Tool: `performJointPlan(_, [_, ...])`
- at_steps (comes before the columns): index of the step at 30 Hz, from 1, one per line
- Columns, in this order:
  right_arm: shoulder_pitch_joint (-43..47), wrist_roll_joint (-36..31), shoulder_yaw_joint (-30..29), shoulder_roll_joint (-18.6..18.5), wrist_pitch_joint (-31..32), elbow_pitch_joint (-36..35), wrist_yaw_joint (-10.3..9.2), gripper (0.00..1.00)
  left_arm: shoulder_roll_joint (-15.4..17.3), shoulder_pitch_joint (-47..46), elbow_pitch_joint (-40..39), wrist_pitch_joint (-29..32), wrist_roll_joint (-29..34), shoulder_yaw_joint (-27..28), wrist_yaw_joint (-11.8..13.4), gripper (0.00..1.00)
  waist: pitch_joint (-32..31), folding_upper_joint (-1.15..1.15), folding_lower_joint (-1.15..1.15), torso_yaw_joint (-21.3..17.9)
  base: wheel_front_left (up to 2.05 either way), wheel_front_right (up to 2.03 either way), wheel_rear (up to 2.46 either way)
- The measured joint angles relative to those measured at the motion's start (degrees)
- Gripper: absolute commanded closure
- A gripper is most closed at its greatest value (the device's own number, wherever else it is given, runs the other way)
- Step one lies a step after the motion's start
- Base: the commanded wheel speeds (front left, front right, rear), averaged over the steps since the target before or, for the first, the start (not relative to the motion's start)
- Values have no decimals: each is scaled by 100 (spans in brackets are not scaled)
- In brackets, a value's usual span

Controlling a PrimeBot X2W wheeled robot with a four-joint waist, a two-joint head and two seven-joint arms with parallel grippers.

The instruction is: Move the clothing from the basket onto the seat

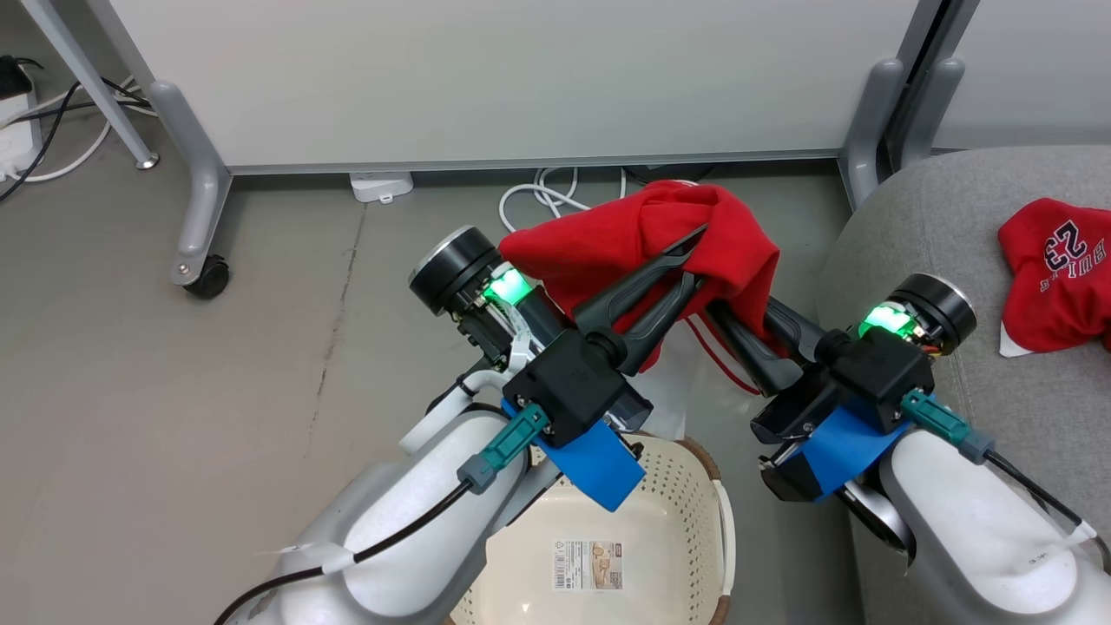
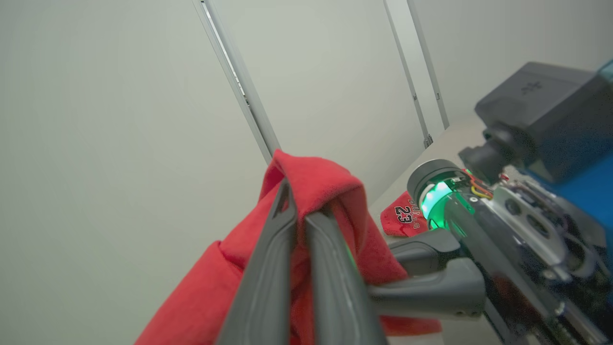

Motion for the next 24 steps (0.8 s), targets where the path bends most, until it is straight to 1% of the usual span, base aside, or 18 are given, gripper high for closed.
performJointPlan(1, [12,-1,-24,5,0,-1,0,100,0,0,26,-1,0,0,0,100,-3,0,0,0,0,0,0])
performJointPlan(2, [20,-2,-48,11,0,-3,0,100,-1,4,45,-1,-1,8,0,89,-4,0,0,0,0,0,0])
performJointPlan(3, [33,-8,-78,16,0,-10,0,100,-4,10,46,-1,-1,19,0,22,-5,0,0,1,0,0,0])
performJointPlan(4, [54,-23,-102,19,0,-14,0,100,-8,12,47,-2,-1,25,0,0,-7,0,0,3,0,0,0])
performJointPlan(14, [168,-63,-327,41,0,-18,0,100,-18,54,45,-7,45,60,2,0,31,0,0,9,0,0,0])
performJointPlan(20, [196,-152,-747,86,0,-24,0,100,-4,68,48,-7,60,70,1,0,136,0,0,-17,0,0,0])
performJointPlan(24, [247,-198,-965,146,0,-55,0,100,27,82,62,-7,64,87,1,0,226,0,0,-117,0,0,0])
